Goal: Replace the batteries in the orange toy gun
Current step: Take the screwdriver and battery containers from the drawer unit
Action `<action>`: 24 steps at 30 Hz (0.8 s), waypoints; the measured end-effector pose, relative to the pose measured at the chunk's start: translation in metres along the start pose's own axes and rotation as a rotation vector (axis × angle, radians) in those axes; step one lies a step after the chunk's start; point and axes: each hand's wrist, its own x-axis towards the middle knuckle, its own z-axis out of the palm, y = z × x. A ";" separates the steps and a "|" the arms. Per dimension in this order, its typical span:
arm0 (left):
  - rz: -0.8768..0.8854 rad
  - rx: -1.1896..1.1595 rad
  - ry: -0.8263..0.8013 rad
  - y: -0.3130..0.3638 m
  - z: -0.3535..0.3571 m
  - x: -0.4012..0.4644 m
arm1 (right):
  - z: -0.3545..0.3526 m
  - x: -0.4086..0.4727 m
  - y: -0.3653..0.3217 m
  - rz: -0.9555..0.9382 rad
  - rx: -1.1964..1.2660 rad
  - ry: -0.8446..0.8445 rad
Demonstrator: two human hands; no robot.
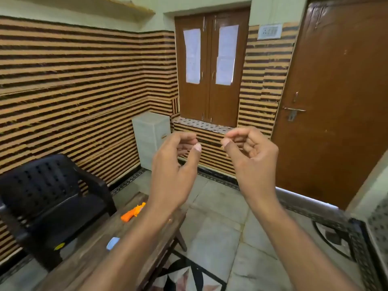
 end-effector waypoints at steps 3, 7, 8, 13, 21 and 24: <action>-0.049 0.020 0.000 -0.043 0.029 0.048 | 0.016 0.050 0.047 0.053 0.011 0.007; -0.089 0.032 -0.023 -0.117 0.084 0.117 | 0.042 0.121 0.138 0.126 0.054 0.015; -0.094 0.044 -0.025 -0.136 0.100 0.132 | 0.047 0.138 0.165 0.140 0.074 0.013; -0.116 0.105 -0.006 -0.235 0.183 0.221 | 0.076 0.241 0.297 0.200 0.084 -0.012; -0.271 0.232 0.131 -0.387 0.288 0.376 | 0.148 0.418 0.479 0.282 0.064 -0.222; -0.290 0.311 0.154 -0.464 0.311 0.439 | 0.199 0.481 0.555 0.295 0.082 -0.314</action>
